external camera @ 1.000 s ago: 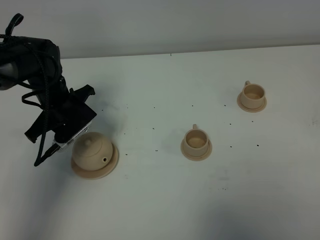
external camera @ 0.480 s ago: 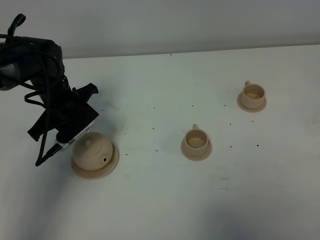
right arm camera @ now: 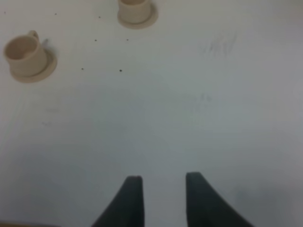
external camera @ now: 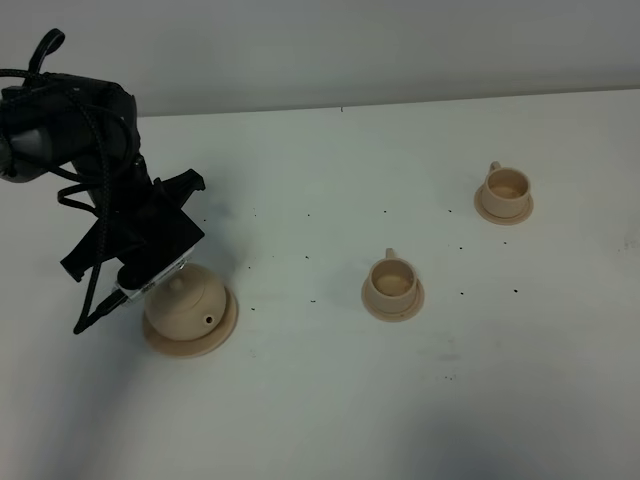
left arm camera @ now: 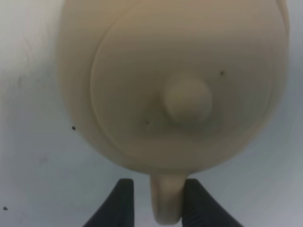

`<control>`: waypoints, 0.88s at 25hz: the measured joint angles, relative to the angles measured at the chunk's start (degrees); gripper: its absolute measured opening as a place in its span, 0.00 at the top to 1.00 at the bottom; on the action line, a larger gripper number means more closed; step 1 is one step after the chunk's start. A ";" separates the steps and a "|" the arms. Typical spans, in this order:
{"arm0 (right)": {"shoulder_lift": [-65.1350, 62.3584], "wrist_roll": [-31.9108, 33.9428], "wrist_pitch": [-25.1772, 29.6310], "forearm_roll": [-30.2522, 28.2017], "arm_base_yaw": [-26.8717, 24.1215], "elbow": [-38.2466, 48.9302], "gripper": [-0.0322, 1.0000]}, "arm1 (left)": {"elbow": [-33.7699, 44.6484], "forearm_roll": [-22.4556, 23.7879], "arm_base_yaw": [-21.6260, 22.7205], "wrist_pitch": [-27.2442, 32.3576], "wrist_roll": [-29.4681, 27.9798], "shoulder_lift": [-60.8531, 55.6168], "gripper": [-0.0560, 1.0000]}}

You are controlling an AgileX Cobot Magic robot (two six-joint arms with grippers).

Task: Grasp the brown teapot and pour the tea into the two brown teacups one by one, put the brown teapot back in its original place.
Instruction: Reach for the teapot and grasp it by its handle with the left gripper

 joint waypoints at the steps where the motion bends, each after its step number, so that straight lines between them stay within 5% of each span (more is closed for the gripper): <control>1: 0.00 0.00 0.00 0.00 0.00 0.00 0.74 | 0.00 0.12 -0.12 0.00 0.00 0.00 0.70; 22: 0.00 0.00 0.00 0.00 0.00 0.00 0.74 | 0.00 3.60 -1.50 -0.68 0.00 1.56 0.70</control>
